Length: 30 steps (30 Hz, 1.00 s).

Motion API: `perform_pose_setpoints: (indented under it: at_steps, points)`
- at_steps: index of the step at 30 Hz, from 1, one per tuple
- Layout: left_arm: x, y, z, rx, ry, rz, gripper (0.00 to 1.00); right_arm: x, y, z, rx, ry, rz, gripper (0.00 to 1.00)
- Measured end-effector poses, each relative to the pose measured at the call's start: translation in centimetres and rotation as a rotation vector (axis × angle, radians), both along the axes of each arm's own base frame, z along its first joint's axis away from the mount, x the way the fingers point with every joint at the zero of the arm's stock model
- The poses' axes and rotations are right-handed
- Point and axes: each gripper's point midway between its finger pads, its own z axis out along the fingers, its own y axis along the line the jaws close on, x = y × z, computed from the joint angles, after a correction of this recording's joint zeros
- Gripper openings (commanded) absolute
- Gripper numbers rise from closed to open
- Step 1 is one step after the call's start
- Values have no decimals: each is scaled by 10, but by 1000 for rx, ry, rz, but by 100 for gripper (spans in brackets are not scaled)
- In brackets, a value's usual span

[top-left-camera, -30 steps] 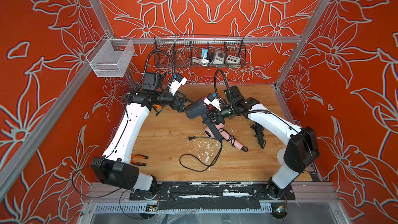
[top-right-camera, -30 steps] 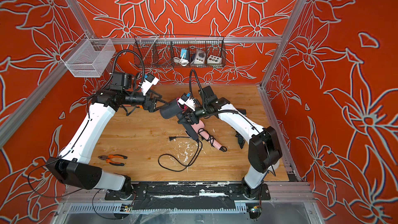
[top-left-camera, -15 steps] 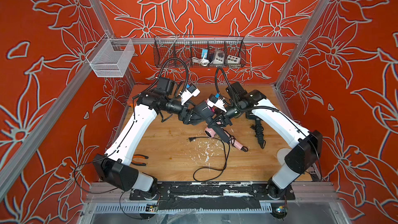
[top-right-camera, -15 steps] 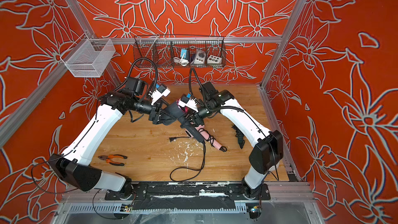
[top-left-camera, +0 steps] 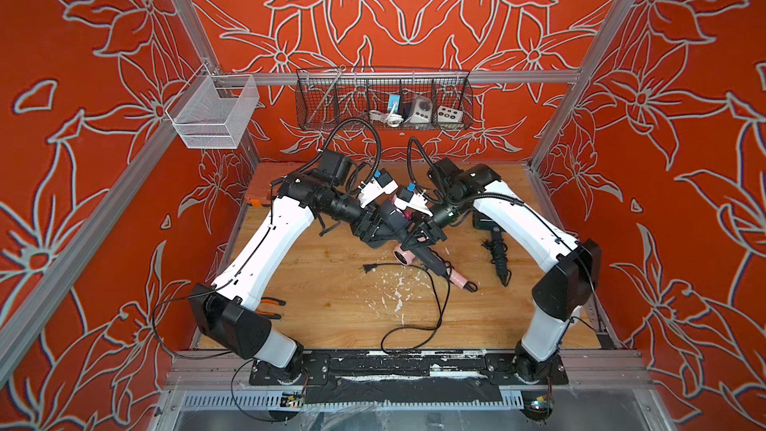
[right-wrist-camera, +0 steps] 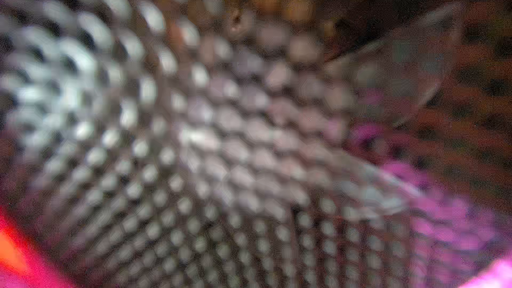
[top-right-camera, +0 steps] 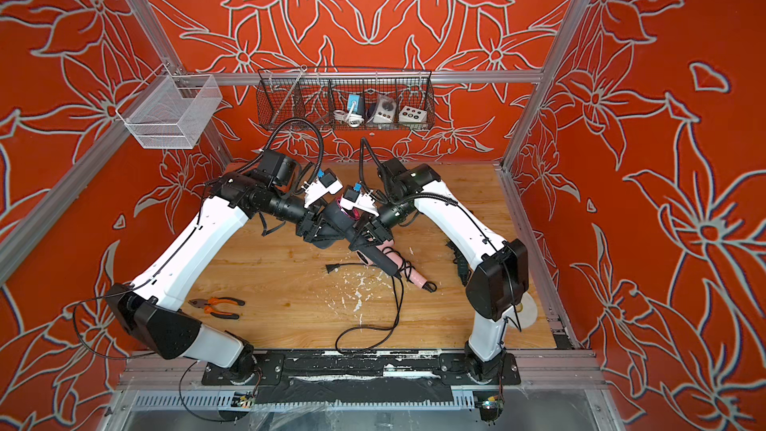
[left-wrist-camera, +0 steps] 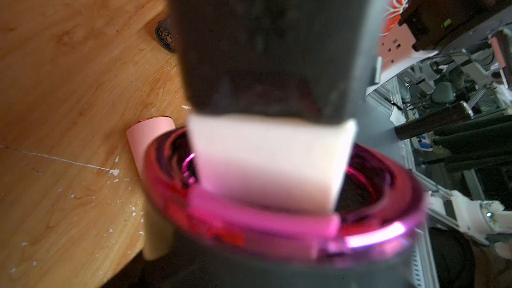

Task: Wrap the cord around the hair dryer
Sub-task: Wrap the power cord around the hair dryer.

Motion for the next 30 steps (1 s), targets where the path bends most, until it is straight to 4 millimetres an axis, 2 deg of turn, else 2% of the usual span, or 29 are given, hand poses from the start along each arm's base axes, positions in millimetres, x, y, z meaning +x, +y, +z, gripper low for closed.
perform_pose_setpoints:
  at_steps: [2, 4, 6, 7, 10, 15, 17, 20, 23, 29, 30]
  points:
    - [1, 0, -1, 10, -6, 1, 57, 1, 1, -1, -6, 6, 4, 0]
    - [2, 0, -2, 12, -7, 2, 37, 2, 1, -2, -11, 6, 5, 0]
    - [3, 0, -2, 14, -8, 4, 8, 4, 1, -1, -18, 3, 5, 0]
    - [4, 0, -3, 17, -9, 6, 0, 5, 2, -2, -23, 1, 4, 0]
    - [8, 1, -5, 34, -17, 21, 0, 10, 3, -4, -33, -13, -1, 3]
    - [20, 6, -7, 74, -55, 75, 0, 24, 6, -5, -28, -64, -31, 45]
    - [26, 8, -6, 91, -80, 111, 0, 37, 11, -2, -11, -88, -71, 57]
    - [32, 13, 1, 98, -123, 167, 0, 54, 10, 4, 24, -107, -143, 70]
    - [38, 30, 15, 76, -162, 242, 0, 67, 0, 17, 57, -126, -221, 79]
    - [47, 75, 66, -20, -287, 435, 0, 80, -33, 53, 117, -204, -383, 98]
    - [46, 79, 74, -38, -307, 454, 0, 82, -40, 57, 121, -220, -415, 98]
